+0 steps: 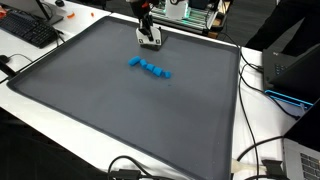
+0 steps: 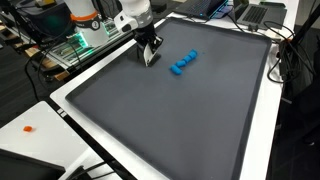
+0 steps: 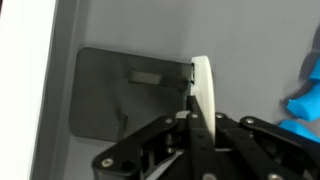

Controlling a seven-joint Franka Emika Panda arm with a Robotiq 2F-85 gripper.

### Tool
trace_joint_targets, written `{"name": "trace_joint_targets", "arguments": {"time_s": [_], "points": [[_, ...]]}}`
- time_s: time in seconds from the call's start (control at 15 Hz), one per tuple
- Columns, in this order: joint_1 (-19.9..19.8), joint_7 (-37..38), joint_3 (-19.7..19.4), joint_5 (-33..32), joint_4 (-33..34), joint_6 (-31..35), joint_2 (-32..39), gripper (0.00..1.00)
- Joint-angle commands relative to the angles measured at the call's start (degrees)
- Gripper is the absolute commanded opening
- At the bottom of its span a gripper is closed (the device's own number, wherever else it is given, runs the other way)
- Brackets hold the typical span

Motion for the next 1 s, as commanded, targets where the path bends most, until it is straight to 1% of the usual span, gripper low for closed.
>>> {"name": "trace_joint_targets", "arguments": {"time_s": [0.0,0.53,0.93], "points": [[0.33,-0.07,0.25,1.00,-0.32,1.80,0.03,0.01],[0.43,0.24,0.53,1.42,-0.09,3.26,0.33,0.01],[0.71,-0.06,1.02,3.53,0.35,4.73,2.14,0.01]]}}
